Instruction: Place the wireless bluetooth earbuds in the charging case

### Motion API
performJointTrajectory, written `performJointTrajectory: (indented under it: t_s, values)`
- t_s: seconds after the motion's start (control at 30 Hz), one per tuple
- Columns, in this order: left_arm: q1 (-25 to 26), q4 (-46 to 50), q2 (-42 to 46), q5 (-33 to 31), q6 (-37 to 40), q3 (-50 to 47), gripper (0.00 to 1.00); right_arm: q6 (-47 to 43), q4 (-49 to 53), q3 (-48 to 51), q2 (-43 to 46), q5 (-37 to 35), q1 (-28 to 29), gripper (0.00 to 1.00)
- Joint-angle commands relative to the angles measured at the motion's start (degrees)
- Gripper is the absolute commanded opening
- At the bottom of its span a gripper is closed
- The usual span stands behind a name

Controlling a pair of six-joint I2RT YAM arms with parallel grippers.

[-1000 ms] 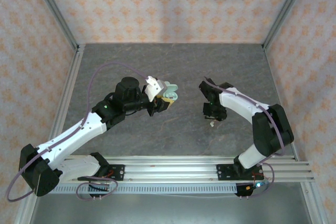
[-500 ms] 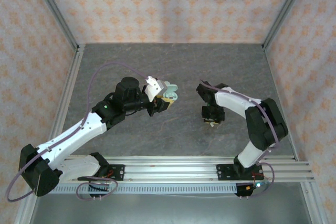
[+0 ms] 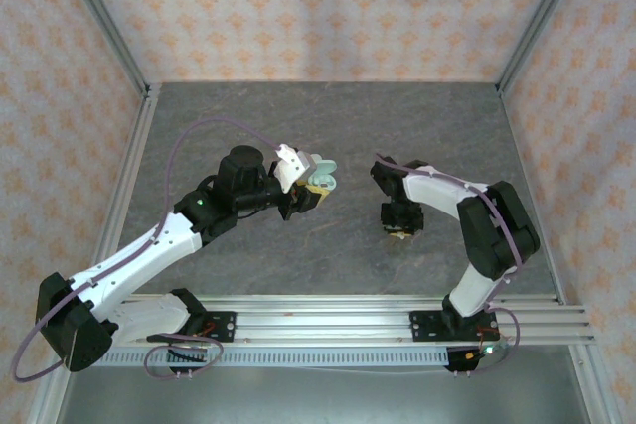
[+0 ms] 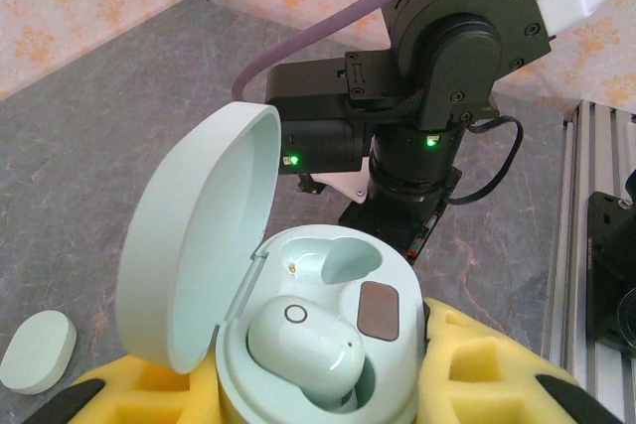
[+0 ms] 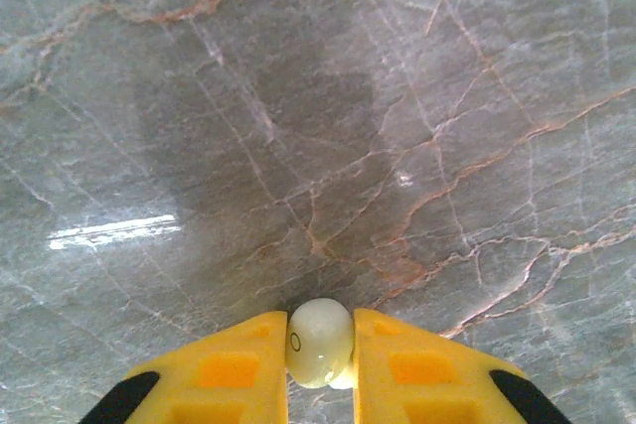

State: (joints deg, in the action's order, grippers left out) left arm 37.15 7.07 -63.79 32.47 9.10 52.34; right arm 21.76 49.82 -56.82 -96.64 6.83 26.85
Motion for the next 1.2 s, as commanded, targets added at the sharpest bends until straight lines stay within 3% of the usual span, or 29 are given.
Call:
performJointTrajectory:
  t_s: [0.0,0.2,0.57,0.8,1.17]
  values:
    - [0.27,0.84,0.96,-0.92,0.74,0.94,0.3,-0.74,-0.56,0.92,0.51,-1.83,0.22,0.18]
    - [0.3,0.86,1.43,-0.74,0.79,1.01,0.3,-0.18,1.15,-0.43,6.95,2.43,0.22,0.15]
    - [0.26,-0.04,3.23,2.46,0.65,1.1,0.3,-0.62,3.44,-8.68,23.6,20.12,0.27,0.14]
    - [0.21,1.45,3.1,5.38,0.59,3.27,0.3,3.0,-1.29,-13.75,31.36,32.38,0.35,0.14]
    - [0.3,2.22,1.91,9.1,-1.11,5.85,0.3,1.43,-6.53,-21.32,34.42,32.72,9.35,0.14]
